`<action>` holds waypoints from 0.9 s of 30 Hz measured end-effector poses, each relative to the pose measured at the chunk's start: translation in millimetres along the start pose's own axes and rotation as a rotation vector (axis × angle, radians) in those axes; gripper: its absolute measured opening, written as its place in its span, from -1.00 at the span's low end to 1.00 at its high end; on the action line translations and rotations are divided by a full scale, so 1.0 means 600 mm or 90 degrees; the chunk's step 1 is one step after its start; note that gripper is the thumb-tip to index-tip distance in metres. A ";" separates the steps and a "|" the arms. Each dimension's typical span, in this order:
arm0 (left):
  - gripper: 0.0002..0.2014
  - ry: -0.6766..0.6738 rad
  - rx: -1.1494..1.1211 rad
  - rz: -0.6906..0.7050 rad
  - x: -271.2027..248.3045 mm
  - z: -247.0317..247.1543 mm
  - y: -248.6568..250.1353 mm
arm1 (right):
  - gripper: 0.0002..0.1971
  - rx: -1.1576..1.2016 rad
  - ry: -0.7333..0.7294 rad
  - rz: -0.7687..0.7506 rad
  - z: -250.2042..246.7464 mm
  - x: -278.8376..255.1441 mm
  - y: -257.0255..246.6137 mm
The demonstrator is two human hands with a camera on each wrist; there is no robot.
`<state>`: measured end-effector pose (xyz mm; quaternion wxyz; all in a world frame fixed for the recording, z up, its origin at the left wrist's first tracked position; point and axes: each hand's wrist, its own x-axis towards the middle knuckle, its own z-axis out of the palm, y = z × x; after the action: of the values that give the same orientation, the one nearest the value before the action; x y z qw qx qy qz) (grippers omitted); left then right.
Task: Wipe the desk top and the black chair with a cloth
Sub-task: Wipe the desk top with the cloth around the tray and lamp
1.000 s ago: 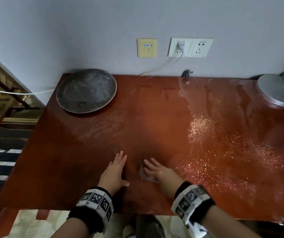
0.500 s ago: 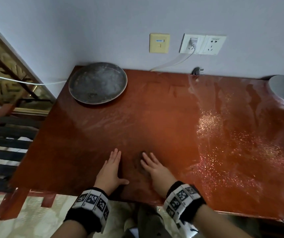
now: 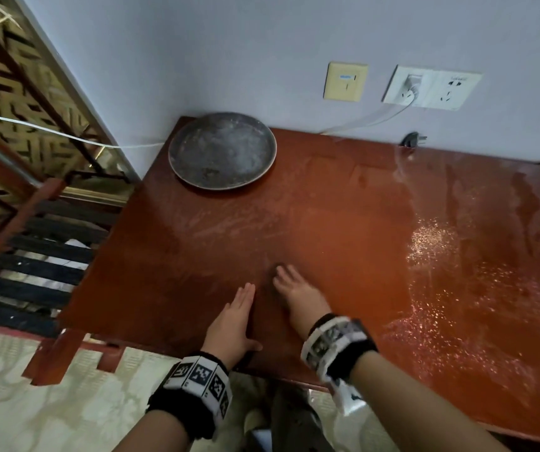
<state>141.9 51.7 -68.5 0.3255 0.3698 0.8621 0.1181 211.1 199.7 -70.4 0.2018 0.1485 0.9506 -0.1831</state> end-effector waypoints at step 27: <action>0.04 -0.022 -0.002 -0.041 -0.026 -0.001 0.004 | -0.41 0.070 0.144 0.223 0.029 -0.070 0.105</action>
<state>150.6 42.1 -59.5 0.3445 0.3431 0.8678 0.1027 275.8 239.7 -84.6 0.1138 0.3418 0.9155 -0.1790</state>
